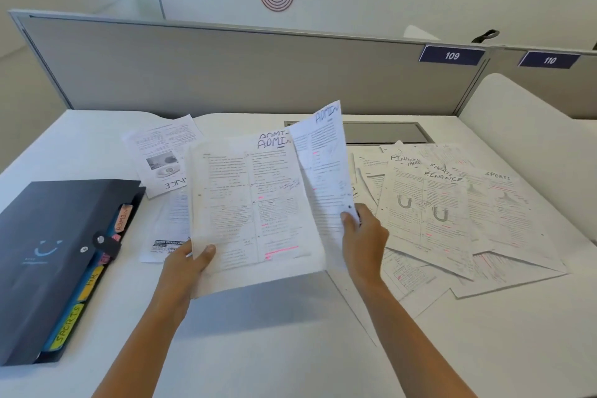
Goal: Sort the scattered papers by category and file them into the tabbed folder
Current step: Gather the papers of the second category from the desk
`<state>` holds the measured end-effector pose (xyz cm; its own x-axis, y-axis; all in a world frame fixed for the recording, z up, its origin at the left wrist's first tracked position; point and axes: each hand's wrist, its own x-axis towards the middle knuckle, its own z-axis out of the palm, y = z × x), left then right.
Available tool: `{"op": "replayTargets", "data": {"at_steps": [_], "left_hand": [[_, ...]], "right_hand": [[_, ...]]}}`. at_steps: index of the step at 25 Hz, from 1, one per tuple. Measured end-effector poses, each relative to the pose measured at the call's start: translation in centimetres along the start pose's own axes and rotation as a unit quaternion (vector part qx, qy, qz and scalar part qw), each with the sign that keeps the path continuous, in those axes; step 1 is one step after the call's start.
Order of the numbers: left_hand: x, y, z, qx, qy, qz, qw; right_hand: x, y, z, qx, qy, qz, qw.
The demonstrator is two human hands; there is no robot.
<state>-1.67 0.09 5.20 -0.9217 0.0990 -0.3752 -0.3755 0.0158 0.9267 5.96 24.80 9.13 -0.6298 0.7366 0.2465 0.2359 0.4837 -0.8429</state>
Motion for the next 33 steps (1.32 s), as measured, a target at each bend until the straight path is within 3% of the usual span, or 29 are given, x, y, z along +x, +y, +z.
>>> {"op": "replayTargets", "data": {"at_steps": [3,7,13,17,22,28,33], "left_hand": [[-0.5,0.7,1.1,-0.003,-0.048,0.028,0.998],[-1.5,1.8,2.4,0.0,-0.096,0.078,0.992],[-1.8,1.9,3.3,-0.027,-0.088,0.088,0.992],[-1.8,1.7,3.8,0.011,-0.062,0.127,0.99],[-2.2,2.0,4.4,0.034,-0.046,0.179,0.982],[-2.3,5.2,5.3,0.044,0.002,0.278,0.96],[-2.4,6.8,6.2,-0.011,0.04,0.327,0.944]], "right_hand": [[1.4,0.0,-1.4,0.027,0.001,0.038,0.999],[2.4,1.3,-1.7,0.128,-0.095,0.11,0.981],[1.2,0.4,-1.9,0.205,-0.156,0.104,0.961],[0.6,1.0,-1.0,0.273,-0.184,0.152,0.932],[0.8,0.8,-0.8,0.187,-0.165,0.065,0.966],[1.7,-1.1,-0.6,0.255,-0.113,-0.006,0.96],[2.2,-0.9,-0.9,0.257,-0.143,0.0,0.956]]}}
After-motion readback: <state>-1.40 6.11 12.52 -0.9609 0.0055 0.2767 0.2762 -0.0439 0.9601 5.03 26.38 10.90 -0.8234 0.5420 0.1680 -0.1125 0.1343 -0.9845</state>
